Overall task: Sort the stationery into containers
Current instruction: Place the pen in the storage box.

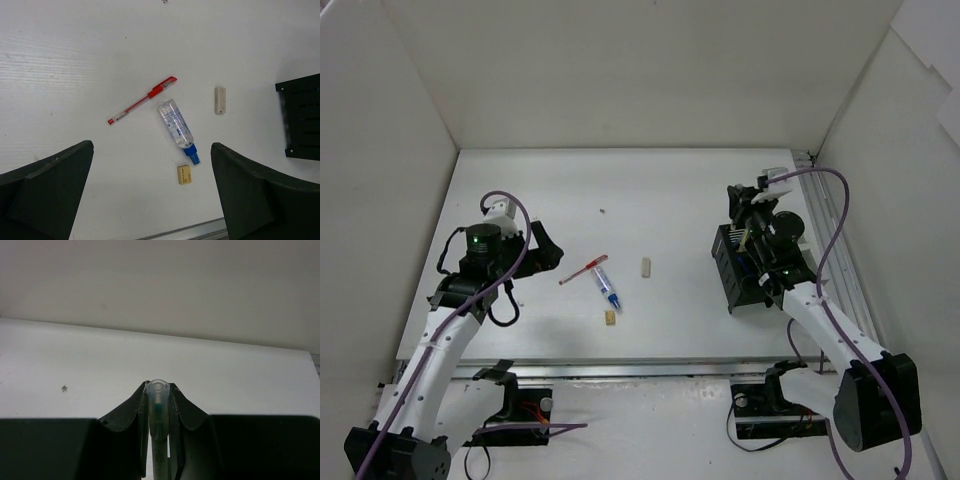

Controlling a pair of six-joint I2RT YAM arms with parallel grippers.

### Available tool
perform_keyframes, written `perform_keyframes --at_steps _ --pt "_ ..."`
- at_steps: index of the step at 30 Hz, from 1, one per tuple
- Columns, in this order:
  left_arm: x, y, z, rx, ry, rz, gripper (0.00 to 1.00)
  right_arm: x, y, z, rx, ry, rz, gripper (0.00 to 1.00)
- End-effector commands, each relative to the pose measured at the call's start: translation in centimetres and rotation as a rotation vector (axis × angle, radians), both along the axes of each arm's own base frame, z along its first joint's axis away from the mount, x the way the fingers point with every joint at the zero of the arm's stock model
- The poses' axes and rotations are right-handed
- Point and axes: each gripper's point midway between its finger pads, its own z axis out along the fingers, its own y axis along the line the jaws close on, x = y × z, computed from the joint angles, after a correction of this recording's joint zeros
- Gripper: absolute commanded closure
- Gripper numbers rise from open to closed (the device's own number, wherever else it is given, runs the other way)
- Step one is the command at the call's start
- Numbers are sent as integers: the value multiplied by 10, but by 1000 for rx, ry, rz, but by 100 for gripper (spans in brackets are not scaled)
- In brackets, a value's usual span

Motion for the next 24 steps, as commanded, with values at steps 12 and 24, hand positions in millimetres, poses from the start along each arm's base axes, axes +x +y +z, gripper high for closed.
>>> perform_keyframes --at_steps 12,24 --pt "32 -3 -7 18 -28 -9 0 23 -47 -2 47 -115 -39 100" --pt "35 -2 -13 23 -4 -2 0 20 -40 -46 56 -40 -5 73"
